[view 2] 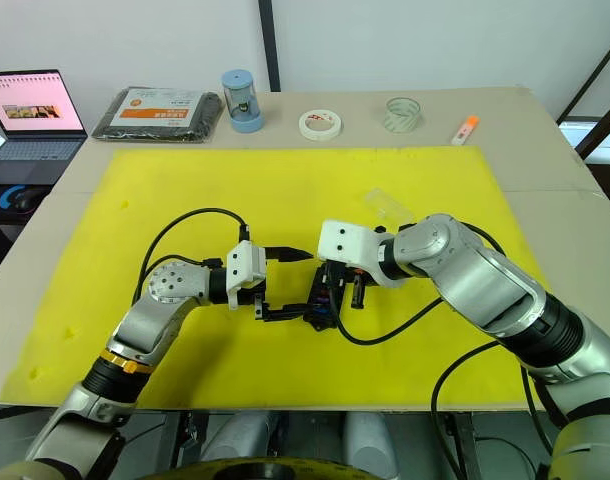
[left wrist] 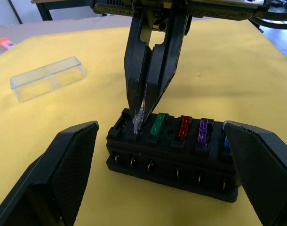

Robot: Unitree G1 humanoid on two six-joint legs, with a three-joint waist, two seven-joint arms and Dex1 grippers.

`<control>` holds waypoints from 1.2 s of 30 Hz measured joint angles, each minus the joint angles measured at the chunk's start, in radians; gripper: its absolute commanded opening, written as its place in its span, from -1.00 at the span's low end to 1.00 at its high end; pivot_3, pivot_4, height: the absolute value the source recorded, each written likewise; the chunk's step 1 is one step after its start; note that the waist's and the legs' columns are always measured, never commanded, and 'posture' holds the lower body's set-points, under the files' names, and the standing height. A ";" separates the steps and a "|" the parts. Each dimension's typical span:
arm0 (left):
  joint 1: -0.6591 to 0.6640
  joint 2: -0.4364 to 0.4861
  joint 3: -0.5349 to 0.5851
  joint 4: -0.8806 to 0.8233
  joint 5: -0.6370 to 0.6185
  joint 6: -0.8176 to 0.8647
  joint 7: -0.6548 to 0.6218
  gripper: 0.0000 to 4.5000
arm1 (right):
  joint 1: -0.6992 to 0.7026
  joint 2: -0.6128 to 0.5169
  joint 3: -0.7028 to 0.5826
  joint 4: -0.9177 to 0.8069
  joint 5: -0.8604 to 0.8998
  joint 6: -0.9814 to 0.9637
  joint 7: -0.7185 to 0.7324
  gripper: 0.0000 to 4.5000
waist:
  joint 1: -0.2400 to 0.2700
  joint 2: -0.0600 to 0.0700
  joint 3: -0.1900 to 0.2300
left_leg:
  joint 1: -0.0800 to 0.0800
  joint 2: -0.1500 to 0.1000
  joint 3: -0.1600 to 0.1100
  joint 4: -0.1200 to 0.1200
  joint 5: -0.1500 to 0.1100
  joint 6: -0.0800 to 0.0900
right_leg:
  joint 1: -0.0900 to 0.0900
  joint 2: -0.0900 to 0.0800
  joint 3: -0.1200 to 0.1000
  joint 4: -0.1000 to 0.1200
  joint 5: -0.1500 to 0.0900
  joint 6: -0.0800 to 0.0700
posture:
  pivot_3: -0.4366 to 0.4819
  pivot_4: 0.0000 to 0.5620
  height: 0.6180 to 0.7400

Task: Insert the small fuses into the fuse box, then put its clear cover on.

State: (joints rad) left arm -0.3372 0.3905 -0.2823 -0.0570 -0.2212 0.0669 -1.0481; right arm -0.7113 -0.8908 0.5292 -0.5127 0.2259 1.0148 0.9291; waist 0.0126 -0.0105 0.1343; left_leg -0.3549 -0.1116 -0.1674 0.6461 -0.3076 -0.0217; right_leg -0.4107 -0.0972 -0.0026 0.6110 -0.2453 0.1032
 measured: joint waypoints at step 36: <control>-0.002 0.004 0.000 0.017 0.003 -0.011 0.007 1.00 | 0.041 0.081 -0.098 0.051 0.022 -0.023 0.034 -0.29 | 0.000 0.000 0.000 | -0.001 0.000 0.000 0.000 0.000 0.000 | -0.001 0.000 0.000 0.000 0.000 0.000 | -0.05 -0.47 1.00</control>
State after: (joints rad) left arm -0.3391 0.3946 -0.2822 -0.0398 -0.2179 0.0558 -1.0415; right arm -0.6700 -0.8102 0.4315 -0.4616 0.2481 0.9916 0.9630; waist 0.0123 -0.0103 0.1344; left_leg -0.3557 -0.1116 -0.1675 0.6461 -0.3076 -0.0217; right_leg -0.4115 -0.0972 -0.0026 0.6111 -0.2453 0.1031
